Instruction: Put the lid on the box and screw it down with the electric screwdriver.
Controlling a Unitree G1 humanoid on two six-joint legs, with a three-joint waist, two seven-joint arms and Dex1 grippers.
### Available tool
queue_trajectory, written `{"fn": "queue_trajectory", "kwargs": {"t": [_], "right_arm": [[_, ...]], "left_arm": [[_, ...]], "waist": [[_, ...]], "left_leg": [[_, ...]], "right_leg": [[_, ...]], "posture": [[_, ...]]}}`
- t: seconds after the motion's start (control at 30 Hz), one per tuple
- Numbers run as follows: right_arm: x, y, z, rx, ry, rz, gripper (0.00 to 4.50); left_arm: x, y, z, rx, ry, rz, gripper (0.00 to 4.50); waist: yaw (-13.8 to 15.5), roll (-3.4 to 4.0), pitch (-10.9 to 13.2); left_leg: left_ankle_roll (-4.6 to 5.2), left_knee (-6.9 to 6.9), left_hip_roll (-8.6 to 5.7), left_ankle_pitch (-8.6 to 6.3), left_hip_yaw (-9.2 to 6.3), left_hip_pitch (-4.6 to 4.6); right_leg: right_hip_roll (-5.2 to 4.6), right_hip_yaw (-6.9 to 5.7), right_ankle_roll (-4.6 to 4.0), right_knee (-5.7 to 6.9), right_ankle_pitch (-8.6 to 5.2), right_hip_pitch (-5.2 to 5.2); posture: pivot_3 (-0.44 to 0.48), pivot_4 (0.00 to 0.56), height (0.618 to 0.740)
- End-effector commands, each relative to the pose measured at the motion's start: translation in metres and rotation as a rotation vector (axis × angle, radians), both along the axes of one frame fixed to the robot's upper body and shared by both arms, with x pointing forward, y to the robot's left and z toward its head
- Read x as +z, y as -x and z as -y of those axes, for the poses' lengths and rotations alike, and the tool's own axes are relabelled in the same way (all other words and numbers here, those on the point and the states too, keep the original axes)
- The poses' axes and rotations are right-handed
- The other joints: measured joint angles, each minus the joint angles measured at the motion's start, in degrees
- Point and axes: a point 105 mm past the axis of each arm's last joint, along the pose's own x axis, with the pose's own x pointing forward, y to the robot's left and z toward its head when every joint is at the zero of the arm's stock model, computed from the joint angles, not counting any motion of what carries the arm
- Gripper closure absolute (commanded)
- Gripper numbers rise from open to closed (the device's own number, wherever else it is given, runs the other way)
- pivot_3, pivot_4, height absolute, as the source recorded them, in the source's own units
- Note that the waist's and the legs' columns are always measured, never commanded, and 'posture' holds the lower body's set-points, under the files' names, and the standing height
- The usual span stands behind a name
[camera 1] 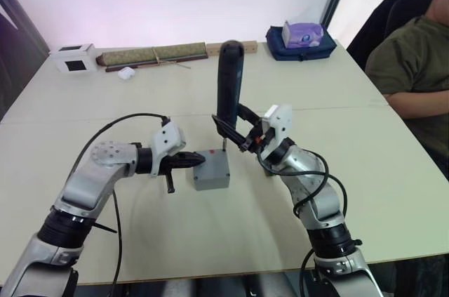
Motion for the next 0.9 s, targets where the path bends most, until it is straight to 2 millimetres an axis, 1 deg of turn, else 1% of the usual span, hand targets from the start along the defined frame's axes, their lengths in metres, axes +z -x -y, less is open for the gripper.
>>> {"fn": "queue_trajectory", "kwargs": {"t": [0.03,0.1,0.17,0.43,0.5,0.57,0.6,0.73,0.9], "right_arm": [[-0.032,-0.008,0.000,-0.029,0.070,-0.123,2.65],[-0.039,-0.009,0.001,-0.036,0.080,-0.155,2.65],[-0.043,-0.009,0.001,-0.036,0.089,-0.175,2.65],[-0.066,-0.009,0.004,-0.058,0.163,-0.233,2.65],[-0.068,-0.008,0.004,-0.059,0.168,-0.235,2.65],[-0.069,-0.008,0.004,-0.060,0.173,-0.237,2.65],[-0.069,-0.008,0.004,-0.061,0.176,-0.237,2.65],[-0.069,-0.009,0.005,-0.066,0.185,-0.237,2.65],[-0.063,-0.012,0.006,-0.070,0.188,-0.224,2.65]], "left_arm": [[-0.013,0.002,0.000,-0.001,-0.043,-0.025,4.50],[-0.013,0.002,0.001,-0.003,-0.042,-0.025,4.50],[-0.013,0.003,0.001,-0.003,-0.040,-0.026,4.50],[-0.017,0.003,0.002,-0.003,-0.047,-0.029,4.50],[-0.018,0.003,0.002,-0.003,-0.048,-0.029,4.50],[-0.018,0.003,0.003,-0.003,-0.047,-0.030,4.50],[-0.018,0.003,0.003,-0.003,-0.048,-0.030,4.50],[-0.020,0.004,0.003,-0.006,-0.052,-0.033,4.50],[-0.021,0.004,0.004,-0.010,-0.051,-0.033,4.50]], "waist": [[0.0,0.00,0.0],[0.0,0.00,0.0],[0.0,-0.03,-0.1],[0.0,-0.05,-0.8],[0.0,-0.06,-0.9],[0.0,-0.07,-1.0],[0.0,-0.10,-1.0],[0.0,-0.09,-1.2],[0.0,-0.08,-1.2]], "left_leg": [[0.00,-0.01,0.00,0.00,0.00,0.08],[0.01,-0.13,0.00,-0.01,0.01,0.72],[0.01,-0.21,0.01,-0.02,0.00,1.04],[0.01,-0.21,0.01,-0.02,0.00,1.14],[0.02,-0.23,0.02,-0.02,0.00,1.27],[0.02,-0.38,0.02,-0.02,0.00,1.68],[0.02,-0.43,0.04,-0.03,-0.01,1.73],[0.02,-0.51,0.04,-0.03,-0.01,1.73],[0.02,-0.53,0.04,-0.03,-0.01,1.73]], "right_leg": [[0.00,0.00,0.00,-0.01,0.00,0.09],[0.00,0.00,-0.06,-0.15,-0.05,0.73],[0.00,-0.01,-0.21,-0.24,-0.14,1.07],[0.00,0.00,-0.17,-0.24,-0.12,1.15],[0.00,0.00,-0.25,-0.26,-0.17,1.28],[0.00,-0.01,-0.28,-0.45,-0.20,1.69],[0.01,-0.01,-0.30,-0.55,-0.21,1.76],[0.00,-0.01,-0.32,-0.66,-0.22,1.76],[0.00,-0.01,-0.32,-0.69,-0.22,1.76]], "posture": [[0.000,0.150,0.740],[0.000,0.150,0.740],[0.000,0.150,0.740],[0.000,0.150,0.740],[0.000,0.150,0.740],[0.000,0.150,0.740],[0.000,0.150,0.740],[0.000,0.150,0.740],[0.000,0.150,0.740]]}}
